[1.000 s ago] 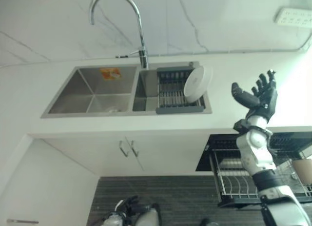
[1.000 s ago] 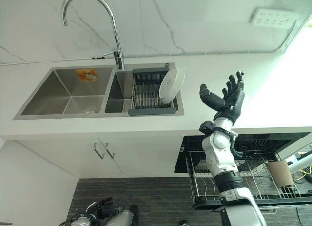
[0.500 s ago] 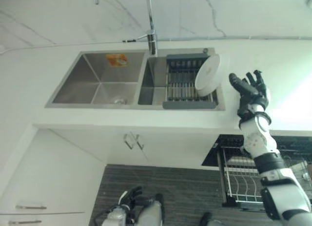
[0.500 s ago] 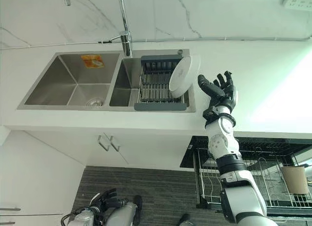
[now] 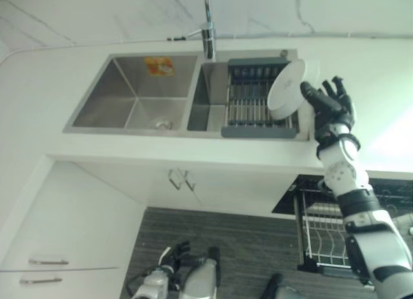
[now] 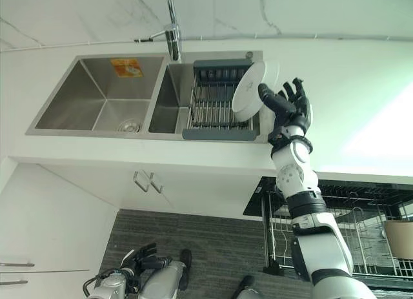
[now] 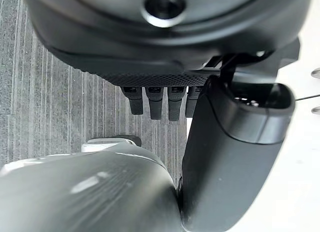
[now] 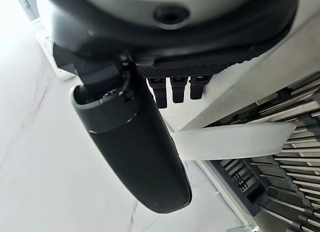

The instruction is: Place the dishes in the dishwasher.

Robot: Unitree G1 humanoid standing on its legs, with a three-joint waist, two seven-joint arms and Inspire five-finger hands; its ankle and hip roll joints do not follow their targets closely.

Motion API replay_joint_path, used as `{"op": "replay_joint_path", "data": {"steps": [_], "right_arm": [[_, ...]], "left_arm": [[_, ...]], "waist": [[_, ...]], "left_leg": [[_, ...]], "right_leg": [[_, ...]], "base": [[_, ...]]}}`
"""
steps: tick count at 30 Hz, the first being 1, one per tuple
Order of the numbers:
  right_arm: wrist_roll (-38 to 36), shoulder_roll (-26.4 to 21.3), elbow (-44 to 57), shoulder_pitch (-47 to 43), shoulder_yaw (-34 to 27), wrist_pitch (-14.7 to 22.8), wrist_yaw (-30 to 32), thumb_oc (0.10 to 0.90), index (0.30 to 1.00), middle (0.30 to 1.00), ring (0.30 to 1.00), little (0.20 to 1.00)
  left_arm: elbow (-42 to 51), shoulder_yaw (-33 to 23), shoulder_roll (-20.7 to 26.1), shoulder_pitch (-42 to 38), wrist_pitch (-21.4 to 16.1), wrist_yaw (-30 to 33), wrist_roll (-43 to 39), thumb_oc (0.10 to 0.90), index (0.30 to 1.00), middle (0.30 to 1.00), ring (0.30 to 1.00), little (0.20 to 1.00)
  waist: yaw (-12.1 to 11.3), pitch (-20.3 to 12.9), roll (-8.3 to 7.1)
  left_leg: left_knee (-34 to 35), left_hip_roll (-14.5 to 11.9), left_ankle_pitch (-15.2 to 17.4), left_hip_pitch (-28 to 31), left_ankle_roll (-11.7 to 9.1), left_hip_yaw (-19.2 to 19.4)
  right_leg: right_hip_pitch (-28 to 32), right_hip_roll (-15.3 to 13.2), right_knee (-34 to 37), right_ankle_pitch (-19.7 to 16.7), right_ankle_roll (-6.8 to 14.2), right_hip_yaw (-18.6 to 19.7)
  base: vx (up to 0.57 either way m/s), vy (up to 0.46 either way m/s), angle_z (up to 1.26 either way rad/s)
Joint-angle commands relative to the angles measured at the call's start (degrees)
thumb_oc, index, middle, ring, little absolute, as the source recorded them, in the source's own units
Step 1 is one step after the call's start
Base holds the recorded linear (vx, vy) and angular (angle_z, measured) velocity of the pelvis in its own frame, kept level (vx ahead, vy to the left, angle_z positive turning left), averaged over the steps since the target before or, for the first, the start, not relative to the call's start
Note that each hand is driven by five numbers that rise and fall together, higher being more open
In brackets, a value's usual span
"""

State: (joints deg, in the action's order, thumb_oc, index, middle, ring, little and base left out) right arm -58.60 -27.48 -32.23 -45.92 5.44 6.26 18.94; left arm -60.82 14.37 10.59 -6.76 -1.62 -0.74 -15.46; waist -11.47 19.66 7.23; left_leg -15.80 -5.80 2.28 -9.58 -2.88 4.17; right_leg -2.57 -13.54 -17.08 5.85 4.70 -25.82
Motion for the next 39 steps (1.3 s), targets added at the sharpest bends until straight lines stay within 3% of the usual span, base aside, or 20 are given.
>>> {"op": "replay_joint_path", "data": {"steps": [1, 18, 19, 20, 22, 27, 31, 37, 39], "right_arm": [[1.1, -3.0, 3.5, -6.9, -1.6, 3.0, -0.6, 0.800, 0.900, 0.900, 0.900, 0.900], [3.2, -4.0, -2.3, -11.6, 0.9, -0.1, -3.2, 0.800, 0.900, 0.900, 0.900, 0.900], [3.7, -4.0, -2.5, -11.9, 1.1, -0.8, -3.4, 0.753, 0.829, 0.829, 0.829, 0.829], [4.6, -4.0, -2.8, -12.1, 1.5, -1.6, -3.6, 0.552, 0.528, 0.528, 0.528, 0.528], [6.7, -4.2, -2.9, -12.5, 2.0, -3.5, -3.6, 0.400, 0.300, 0.300, 0.300, 0.300], [12.4, -6.1, -5.8, -13.2, 4.5, -7.0, -4.4, 0.400, 0.300, 0.300, 0.300, 0.300], [13.2, -6.8, -7.1, -13.5, 5.0, -5.7, -3.3, 0.400, 0.300, 0.300, 0.300, 0.300], [18.0, -6.3, -6.4, -13.6, 4.3, 3.1, 4.4, 0.400, 0.300, 0.300, 0.300, 0.300], [19.5, -5.5, -5.2, -13.1, 3.6, 8.5, 6.7, 0.400, 0.300, 0.300, 0.300, 0.300]], "left_arm": [[-6.3, 5.0, 6.1, 9.7, 5.5, 1.6, 3.2, 0.800, 0.900, 0.900, 0.900, 0.900], [-4.2, 5.0, 7.0, 8.2, 5.5, 0.8, 3.1, 0.800, 0.900, 0.900, 0.900, 0.900], [-4.1, 5.0, 7.0, 8.2, 5.5, 0.7, 3.0, 0.800, 0.900, 0.900, 0.900, 0.900], [-4.0, 5.0, 7.0, 8.0, 5.7, 0.7, 2.9, 0.800, 0.900, 0.900, 0.900, 0.900], [-3.6, 4.9, 7.2, 7.9, 6.1, 0.8, 2.8, 0.800, 0.900, 0.900, 0.900, 0.900], [-3.2, 4.5, 7.1, 7.7, 6.4, 1.0, 3.1, 0.800, 0.900, 0.900, 0.900, 0.900], [-2.6, 4.4, 7.3, 7.6, 6.8, 0.9, 3.2, 0.800, 0.900, 0.900, 0.900, 0.900], [-2.5, 4.8, 6.7, 7.5, 6.8, 1.2, 2.5, 0.800, 0.900, 0.900, 0.900, 0.900], [-2.6, 4.9, 6.2, 7.6, 6.6, 1.5, 3.0, 0.800, 0.900, 0.900, 0.900, 0.900]], "waist": [[-2.3, -0.6, -1.08], [-3.2, 1.8, 0.35], [-3.3, 1.8, 0.35], [-3.3, 2.0, 0.33], [-3.4, 2.0, 0.29], [-3.6, 2.3, -0.02], [-3.6, 2.4, -0.11], [-3.4, 2.1, -0.42], [-3.3, 1.7, -0.62]], "left_leg": [[-1.4, 3.0, 4.4, -0.8, 0.0, 0.1], [-1.4, 2.9, 3.4, -2.7, -0.1, 0.8], [-1.4, 2.8, 3.4, -2.8, -0.1, 0.8], [-1.4, 2.8, 3.3, -2.9, -0.2, 0.8], [-1.4, 2.7, 3.3, -3.0, -0.2, 0.8], [-1.4, 2.4, 3.2, -3.2, -0.4, 0.7], [-1.4, 2.3, 3.2, -3.1, -0.4, 0.7], [-1.4, 2.5, 3.8, -2.2, -0.2, 0.5], [-1.4, 2.8, 4.4, -1.3, 0.1, 0.4]], "right_leg": [[2.6, 2.3, -0.1, 5.7, -0.2, 2.0], [1.0, 1.7, -0.1, 4.8, -0.1, 0.7], [0.9, 1.7, -0.1, 4.8, -0.1, 0.6], [0.9, 1.7, -0.1, 4.7, 0.0, 0.6], [0.8, 1.7, -0.1, 4.7, 0.0, 0.5], [0.6, 1.7, -0.1, 4.5, 0.0, 0.3], [0.4, 1.7, -0.1, 4.2, 0.2, 0.4], [0.4, 1.7, -0.1, 4.1, 0.5, 1.3], [0.6, 1.7, -0.1, 4.1, 0.5, 1.9]], "base": [[0.00, 0.000, 0.00], [-0.01, 0.004, 0.04], [0.00, 0.000, 0.00], [0.00, 0.000, 0.00], [0.00, 0.000, 0.00], [-0.01, -0.003, 0.01], [-0.02, -0.008, 0.01], [-0.02, -0.005, -0.01], [-0.04, -0.028, -0.02]]}}
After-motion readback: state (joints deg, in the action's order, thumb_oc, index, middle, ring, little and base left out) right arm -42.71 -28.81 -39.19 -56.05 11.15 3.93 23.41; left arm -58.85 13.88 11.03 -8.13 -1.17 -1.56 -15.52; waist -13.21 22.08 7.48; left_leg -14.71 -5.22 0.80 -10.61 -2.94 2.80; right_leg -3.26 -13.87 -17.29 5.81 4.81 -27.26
